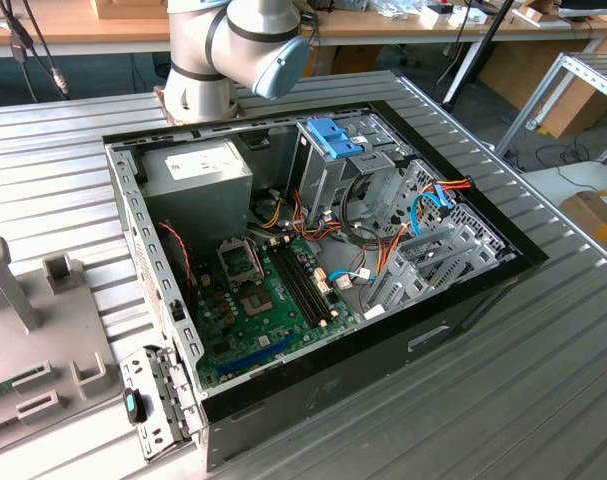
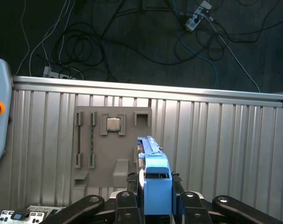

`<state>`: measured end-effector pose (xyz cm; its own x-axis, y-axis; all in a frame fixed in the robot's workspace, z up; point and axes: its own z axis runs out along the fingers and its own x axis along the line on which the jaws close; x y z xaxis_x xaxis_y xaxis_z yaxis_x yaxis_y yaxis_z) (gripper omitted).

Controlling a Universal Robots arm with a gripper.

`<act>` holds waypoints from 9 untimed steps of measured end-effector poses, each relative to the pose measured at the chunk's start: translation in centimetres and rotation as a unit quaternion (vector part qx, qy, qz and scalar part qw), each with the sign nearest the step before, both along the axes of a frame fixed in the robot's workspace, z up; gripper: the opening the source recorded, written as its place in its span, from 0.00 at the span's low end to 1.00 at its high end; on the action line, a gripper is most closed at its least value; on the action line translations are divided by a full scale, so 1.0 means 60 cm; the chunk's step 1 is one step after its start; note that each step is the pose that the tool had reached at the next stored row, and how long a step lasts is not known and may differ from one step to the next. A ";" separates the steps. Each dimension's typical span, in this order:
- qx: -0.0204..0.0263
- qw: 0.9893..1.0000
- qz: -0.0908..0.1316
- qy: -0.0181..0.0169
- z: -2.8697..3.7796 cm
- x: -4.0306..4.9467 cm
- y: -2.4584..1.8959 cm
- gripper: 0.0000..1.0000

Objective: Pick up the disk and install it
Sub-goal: 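Pick up the disk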

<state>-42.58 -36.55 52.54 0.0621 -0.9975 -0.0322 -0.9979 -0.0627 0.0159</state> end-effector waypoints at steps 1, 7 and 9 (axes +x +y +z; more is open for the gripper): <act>0.000 1.000 0.000 0.000 0.000 0.000 0.0000 0.36; 0.000 1.000 0.000 0.000 0.000 0.001 0.0000 0.36; 0.000 1.000 0.000 0.000 0.000 0.002 0.0000 0.36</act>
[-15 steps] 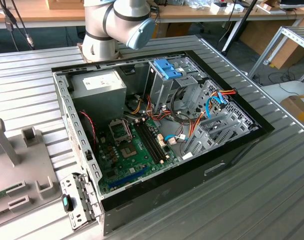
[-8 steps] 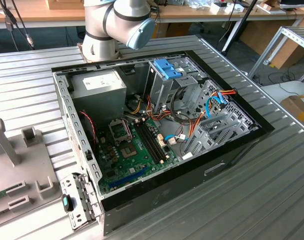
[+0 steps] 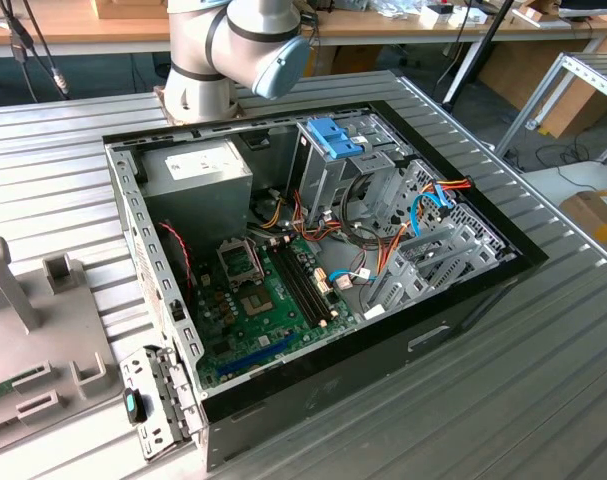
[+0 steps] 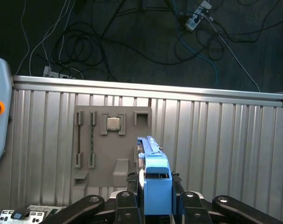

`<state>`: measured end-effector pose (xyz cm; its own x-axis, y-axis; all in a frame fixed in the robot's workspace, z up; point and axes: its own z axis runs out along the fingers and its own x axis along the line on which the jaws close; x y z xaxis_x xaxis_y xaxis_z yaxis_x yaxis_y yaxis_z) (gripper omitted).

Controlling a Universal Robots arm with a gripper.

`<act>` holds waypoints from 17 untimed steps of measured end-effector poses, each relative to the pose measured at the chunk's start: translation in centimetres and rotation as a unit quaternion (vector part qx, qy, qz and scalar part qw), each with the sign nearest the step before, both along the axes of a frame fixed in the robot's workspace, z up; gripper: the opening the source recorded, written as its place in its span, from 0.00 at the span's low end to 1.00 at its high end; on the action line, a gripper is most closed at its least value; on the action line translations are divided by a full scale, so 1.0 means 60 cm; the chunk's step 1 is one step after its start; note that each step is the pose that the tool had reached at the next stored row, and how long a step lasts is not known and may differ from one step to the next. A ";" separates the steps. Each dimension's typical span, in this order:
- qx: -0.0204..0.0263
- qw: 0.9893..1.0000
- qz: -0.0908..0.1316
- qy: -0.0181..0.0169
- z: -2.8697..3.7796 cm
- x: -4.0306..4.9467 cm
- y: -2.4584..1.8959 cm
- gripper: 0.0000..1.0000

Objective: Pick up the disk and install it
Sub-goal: 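Pick up the disk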

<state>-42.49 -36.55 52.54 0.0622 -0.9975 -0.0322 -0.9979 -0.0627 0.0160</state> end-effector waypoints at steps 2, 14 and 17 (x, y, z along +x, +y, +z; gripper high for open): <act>0.000 1.000 0.000 0.000 0.000 0.004 -0.0001 0.36; 0.000 1.000 0.000 0.000 0.000 0.056 0.0000 0.36; 0.000 1.000 0.000 0.000 0.000 0.068 0.0001 0.36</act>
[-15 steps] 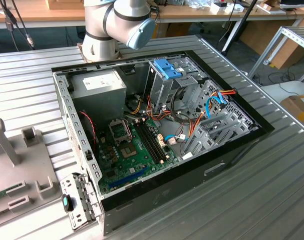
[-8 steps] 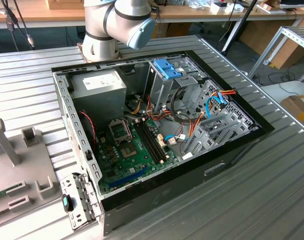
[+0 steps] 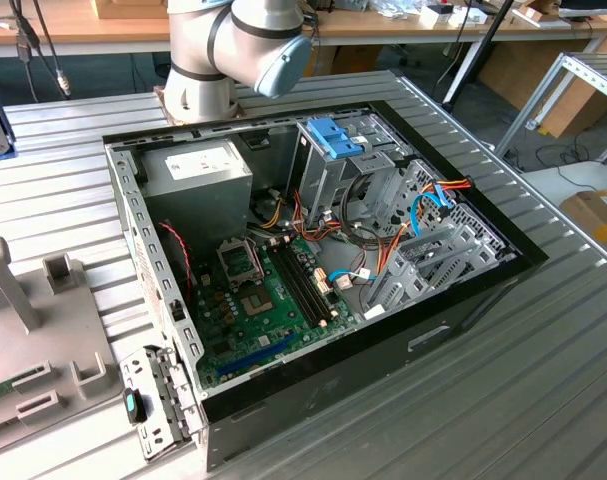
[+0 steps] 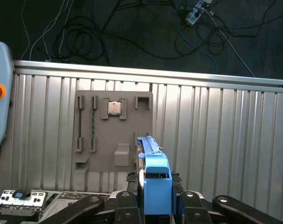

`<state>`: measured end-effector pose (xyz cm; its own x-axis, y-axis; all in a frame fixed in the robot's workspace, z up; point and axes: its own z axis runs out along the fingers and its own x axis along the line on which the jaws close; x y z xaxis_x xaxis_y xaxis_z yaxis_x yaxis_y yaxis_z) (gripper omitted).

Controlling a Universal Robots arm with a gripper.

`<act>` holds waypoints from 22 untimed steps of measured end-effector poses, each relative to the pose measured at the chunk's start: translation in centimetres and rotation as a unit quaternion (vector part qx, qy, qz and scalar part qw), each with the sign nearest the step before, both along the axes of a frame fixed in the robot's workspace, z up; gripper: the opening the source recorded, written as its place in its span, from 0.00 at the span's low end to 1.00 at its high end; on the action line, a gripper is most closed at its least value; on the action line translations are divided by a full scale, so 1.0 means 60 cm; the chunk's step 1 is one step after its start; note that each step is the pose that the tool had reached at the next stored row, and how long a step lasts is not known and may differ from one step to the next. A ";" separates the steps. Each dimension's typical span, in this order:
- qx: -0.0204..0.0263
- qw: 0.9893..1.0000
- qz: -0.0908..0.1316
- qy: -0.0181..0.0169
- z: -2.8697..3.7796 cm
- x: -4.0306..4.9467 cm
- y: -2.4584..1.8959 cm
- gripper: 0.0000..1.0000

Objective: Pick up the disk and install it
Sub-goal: 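Pick up the disk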

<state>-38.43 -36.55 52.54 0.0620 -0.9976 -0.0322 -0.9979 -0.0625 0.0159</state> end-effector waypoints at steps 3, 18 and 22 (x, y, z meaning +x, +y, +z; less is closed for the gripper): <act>0.000 1.000 0.000 0.000 0.000 0.001 -0.0001 0.36; 0.000 1.000 0.000 0.000 0.000 0.047 0.0000 0.36; 0.000 1.000 0.000 0.000 0.000 0.050 -0.0001 0.36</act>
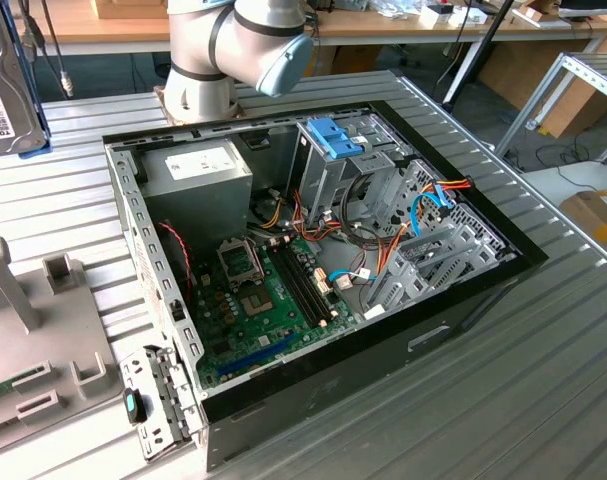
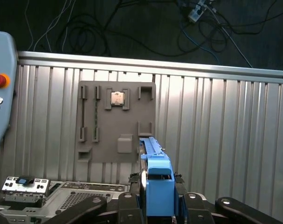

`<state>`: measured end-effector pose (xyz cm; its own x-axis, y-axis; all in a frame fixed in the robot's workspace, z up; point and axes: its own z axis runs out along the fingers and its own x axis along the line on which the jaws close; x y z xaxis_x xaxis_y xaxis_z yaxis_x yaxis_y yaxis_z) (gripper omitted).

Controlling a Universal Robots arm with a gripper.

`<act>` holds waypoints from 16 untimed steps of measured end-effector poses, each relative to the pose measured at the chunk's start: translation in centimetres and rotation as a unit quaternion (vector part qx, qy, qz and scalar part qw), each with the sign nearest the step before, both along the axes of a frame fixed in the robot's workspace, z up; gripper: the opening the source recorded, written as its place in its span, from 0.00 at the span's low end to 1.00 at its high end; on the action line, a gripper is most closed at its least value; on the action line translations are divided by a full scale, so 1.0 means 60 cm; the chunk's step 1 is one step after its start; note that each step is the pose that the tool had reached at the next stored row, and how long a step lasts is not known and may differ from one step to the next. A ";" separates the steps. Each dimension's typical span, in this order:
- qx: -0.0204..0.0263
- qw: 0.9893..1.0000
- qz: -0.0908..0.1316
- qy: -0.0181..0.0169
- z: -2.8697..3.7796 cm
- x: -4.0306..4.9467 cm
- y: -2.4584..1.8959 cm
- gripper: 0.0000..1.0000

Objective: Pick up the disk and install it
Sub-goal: 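Pick up the disk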

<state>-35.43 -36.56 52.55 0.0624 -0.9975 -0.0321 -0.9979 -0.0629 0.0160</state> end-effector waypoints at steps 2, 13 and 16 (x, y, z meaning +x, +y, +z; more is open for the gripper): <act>0.000 1.000 0.000 0.000 0.000 0.007 0.0000 0.36; 0.000 1.000 0.000 0.000 0.000 0.051 0.0000 0.36; 0.000 1.000 0.000 0.000 0.000 0.064 0.0001 0.36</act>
